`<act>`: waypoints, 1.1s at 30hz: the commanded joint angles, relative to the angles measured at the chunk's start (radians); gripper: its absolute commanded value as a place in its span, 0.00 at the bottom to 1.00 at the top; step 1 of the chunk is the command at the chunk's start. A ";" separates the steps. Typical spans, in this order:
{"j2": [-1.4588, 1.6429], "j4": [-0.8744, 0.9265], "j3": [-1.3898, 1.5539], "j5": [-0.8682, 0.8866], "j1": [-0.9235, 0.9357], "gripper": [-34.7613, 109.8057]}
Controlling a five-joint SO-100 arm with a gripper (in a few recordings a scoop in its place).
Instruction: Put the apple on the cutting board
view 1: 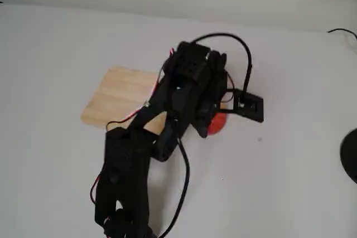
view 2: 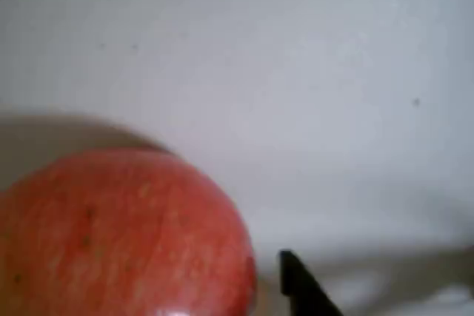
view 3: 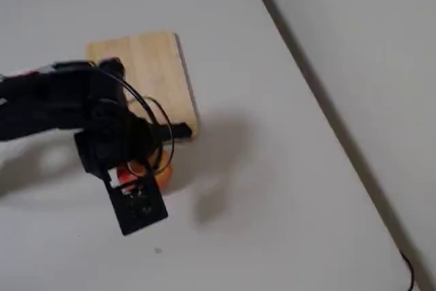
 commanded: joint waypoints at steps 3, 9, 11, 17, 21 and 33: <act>-0.043 0.031 -0.109 0.015 -0.005 0.73; -0.095 0.029 -0.150 0.014 0.003 0.71; -0.109 0.029 -0.156 0.012 0.005 0.70; -0.153 0.032 -0.202 0.012 0.011 0.54; -0.172 0.031 -0.219 0.017 0.023 0.32; -0.190 0.029 -0.259 0.015 0.031 0.24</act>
